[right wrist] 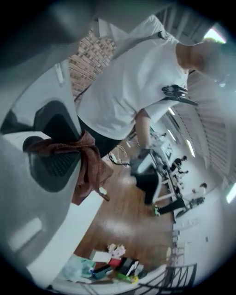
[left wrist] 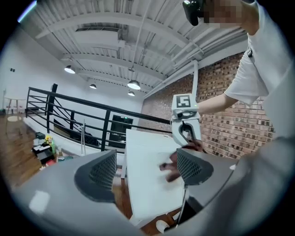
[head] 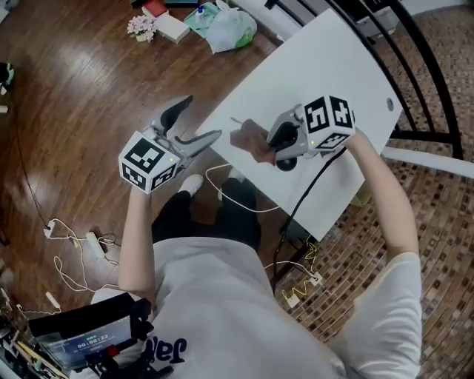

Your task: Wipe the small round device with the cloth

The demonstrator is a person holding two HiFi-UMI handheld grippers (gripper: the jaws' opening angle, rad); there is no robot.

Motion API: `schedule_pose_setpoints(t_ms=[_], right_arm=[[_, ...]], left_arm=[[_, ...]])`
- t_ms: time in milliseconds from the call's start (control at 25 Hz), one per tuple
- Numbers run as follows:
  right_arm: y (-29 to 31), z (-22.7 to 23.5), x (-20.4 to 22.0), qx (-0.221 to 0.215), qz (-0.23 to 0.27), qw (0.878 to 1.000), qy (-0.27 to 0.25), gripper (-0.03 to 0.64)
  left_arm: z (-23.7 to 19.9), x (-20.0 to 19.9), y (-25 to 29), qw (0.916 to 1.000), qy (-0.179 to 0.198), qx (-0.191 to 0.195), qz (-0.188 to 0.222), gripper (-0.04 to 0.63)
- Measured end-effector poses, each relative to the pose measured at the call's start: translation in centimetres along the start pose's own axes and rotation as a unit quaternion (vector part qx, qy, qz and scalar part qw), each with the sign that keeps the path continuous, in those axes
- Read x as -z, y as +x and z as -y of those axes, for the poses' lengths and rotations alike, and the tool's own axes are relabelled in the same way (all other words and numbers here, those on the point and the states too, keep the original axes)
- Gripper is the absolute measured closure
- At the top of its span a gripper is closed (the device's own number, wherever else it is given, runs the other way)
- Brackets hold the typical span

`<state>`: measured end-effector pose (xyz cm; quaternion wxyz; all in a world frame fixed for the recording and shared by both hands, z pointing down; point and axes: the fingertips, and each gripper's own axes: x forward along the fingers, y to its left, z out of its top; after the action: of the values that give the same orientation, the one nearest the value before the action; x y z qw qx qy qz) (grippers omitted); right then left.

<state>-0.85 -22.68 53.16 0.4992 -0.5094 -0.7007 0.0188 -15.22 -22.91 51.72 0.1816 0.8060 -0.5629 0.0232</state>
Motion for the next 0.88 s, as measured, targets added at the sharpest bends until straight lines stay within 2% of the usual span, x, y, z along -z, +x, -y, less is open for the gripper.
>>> schedule_pose_setpoints(t_ms=[80, 200, 280, 360, 440, 600, 680, 880], right_arm=[[3.3, -3.3, 0.6, -0.042, -0.087, 0.994, -0.046, 0.580], [7.1, -6.1, 3.8, -0.086, -0.224, 0.964, -0.111, 0.580], [8.7, -5.4, 5.3, -0.087, -0.269, 0.949, -0.138, 0.580], [9.0, -3.3, 6.1, -0.067, -0.280, 0.948, -0.133, 0.580], [8.0, -0.4, 6.8, -0.031, -0.284, 0.953, -0.104, 0.580], [5.5, 5.4, 6.9, 0.038, -0.241, 0.969, -0.046, 0.580], [4.1, 7.2, 8.1, 0.066, -0.226, 0.972, -0.010, 0.580], [0.0, 8.5, 12.8, 0.140, -0.206, 0.965, 0.079, 0.580]], left_arm=[[0.3, -1.0, -0.8, 1.0000, 0.004, -0.004, 0.005, 0.158], [0.5, -1.8, -1.3, 0.9999, 0.010, -0.006, 0.010, 0.158], [0.5, -1.7, -1.5, 0.9998, 0.011, -0.007, 0.011, 0.158], [0.6, -1.3, -1.4, 0.9999, 0.010, -0.007, 0.009, 0.158], [0.7, -1.0, -1.3, 0.9999, 0.010, -0.007, 0.005, 0.158], [0.8, -0.5, -1.3, 1.0000, 0.006, -0.007, -0.001, 0.158], [1.0, -0.4, -1.2, 1.0000, 0.006, -0.004, -0.003, 0.158], [1.5, -0.6, -0.5, 0.9999, 0.008, 0.008, -0.005, 0.158]])
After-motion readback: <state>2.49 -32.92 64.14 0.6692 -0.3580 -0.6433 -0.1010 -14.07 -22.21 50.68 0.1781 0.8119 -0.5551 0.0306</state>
